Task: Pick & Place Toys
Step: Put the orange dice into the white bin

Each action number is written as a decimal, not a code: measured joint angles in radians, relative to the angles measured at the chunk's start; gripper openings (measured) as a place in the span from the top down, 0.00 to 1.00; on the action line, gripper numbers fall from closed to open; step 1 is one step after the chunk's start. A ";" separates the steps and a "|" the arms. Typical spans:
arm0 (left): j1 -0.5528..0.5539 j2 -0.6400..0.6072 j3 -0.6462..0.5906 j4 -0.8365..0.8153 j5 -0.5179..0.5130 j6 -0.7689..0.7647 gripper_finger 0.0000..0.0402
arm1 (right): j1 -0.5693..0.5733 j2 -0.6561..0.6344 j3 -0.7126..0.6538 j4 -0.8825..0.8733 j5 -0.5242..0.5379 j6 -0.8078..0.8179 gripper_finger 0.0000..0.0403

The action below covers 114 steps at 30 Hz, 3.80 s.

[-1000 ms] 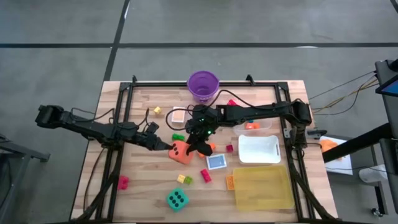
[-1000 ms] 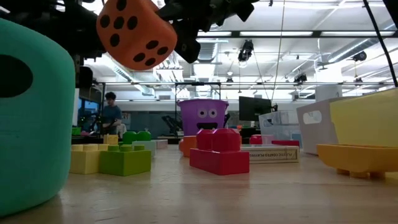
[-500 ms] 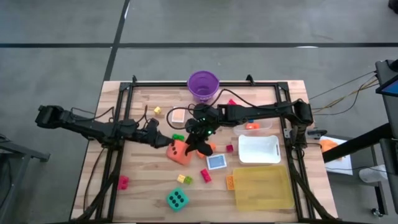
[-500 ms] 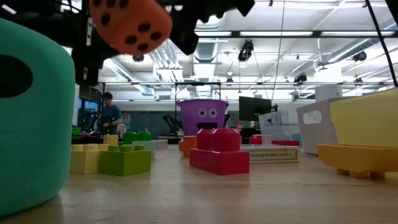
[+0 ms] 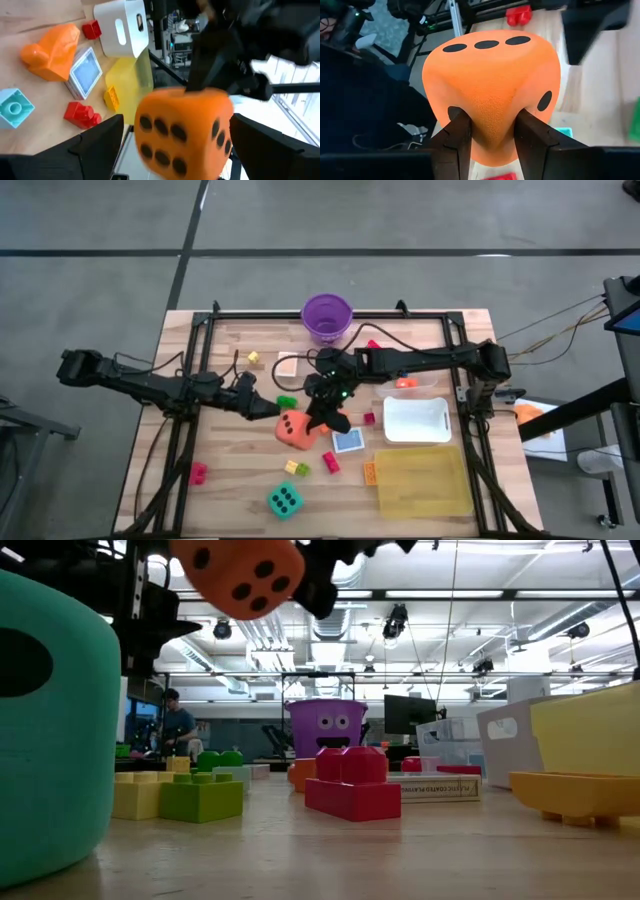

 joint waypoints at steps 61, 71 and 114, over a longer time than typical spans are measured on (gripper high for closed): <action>0.009 -0.008 -0.005 -0.063 0.033 0.009 0.13 | 0.059 -0.760 -0.490 -0.844 0.422 0.403 0.76; 0.009 -0.008 -0.005 -0.094 0.036 0.011 0.13 | 0.206 -0.714 -0.484 -0.891 0.550 0.484 0.79; 0.009 -0.008 -0.005 -0.101 0.056 0.026 0.13 | 0.488 -0.393 -0.546 -1.019 0.737 0.684 0.80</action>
